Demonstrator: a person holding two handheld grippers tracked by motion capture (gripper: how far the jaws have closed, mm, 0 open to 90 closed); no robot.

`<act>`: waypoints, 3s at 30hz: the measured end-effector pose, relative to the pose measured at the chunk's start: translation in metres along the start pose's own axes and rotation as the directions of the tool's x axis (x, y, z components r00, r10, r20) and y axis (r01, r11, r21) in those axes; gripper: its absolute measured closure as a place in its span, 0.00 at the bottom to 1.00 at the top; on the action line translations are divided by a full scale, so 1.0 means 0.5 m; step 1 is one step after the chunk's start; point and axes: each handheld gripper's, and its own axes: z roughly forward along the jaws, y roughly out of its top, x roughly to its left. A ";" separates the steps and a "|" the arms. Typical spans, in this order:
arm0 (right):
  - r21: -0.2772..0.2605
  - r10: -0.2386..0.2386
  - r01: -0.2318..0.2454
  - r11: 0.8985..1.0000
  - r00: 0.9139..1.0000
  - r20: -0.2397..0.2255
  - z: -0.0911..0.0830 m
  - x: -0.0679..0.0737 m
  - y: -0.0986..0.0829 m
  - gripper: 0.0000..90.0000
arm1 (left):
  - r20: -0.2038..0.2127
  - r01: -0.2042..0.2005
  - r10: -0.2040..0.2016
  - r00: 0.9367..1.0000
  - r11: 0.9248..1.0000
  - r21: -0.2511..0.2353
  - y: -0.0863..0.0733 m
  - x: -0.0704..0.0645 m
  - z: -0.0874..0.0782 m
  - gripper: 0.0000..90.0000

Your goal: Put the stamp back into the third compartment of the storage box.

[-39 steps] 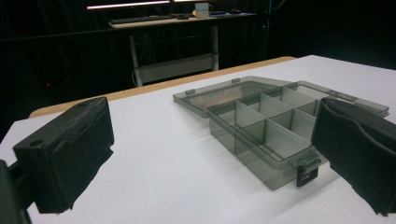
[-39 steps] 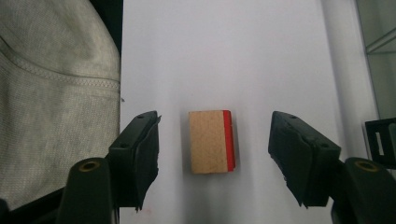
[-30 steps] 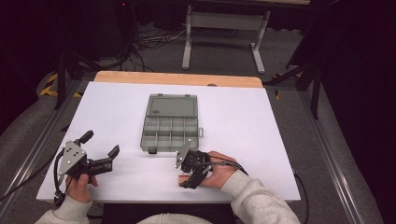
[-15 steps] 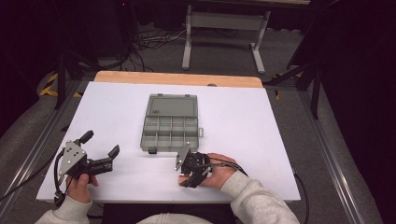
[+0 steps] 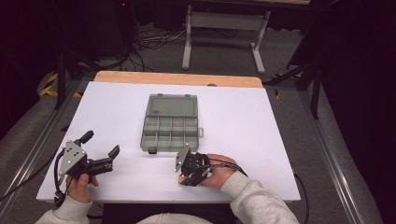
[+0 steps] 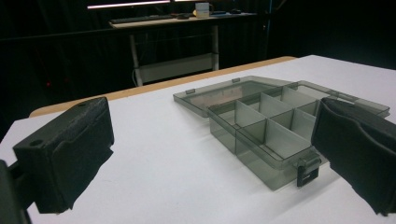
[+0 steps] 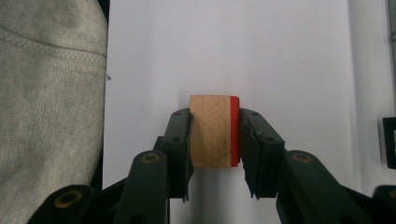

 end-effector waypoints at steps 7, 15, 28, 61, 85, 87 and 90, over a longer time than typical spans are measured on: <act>-0.016 -0.003 0.003 1.000 1.000 0.008 -0.004 -0.001 0.000 0.74 | -0.001 -0.001 0.001 1.000 1.000 0.000 0.000 0.000 0.000 0.00; -0.063 0.002 0.000 0.998 1.000 0.025 -0.019 -0.004 0.001 0.74 | 0.000 -0.001 0.001 1.000 1.000 -0.001 0.000 0.000 0.000 0.00; -0.150 0.029 -0.019 0.988 0.997 0.068 -0.049 -0.018 0.002 0.74 | -0.001 -0.002 0.002 1.000 1.000 0.001 0.001 0.000 -0.001 0.00; -0.389 0.184 -0.114 0.914 0.972 0.149 -0.116 -0.066 -0.009 0.74 | -0.006 -0.012 0.012 1.000 1.000 -0.001 0.000 0.002 0.000 0.00; -0.461 0.267 -0.155 0.874 0.945 0.190 -0.146 -0.116 -0.003 0.74 | -0.007 -0.011 0.011 1.000 1.000 0.001 0.000 0.002 0.000 0.00; -0.462 0.280 -0.165 0.871 0.941 0.192 -0.144 -0.124 -0.002 0.74 | -0.007 -0.011 0.011 1.000 1.000 0.003 0.000 0.002 0.000 0.00; -0.458 0.296 -0.182 0.870 0.936 0.192 -0.143 -0.136 0.000 0.74 | -0.004 -0.006 0.006 1.000 1.000 0.000 0.000 0.002 0.000 0.00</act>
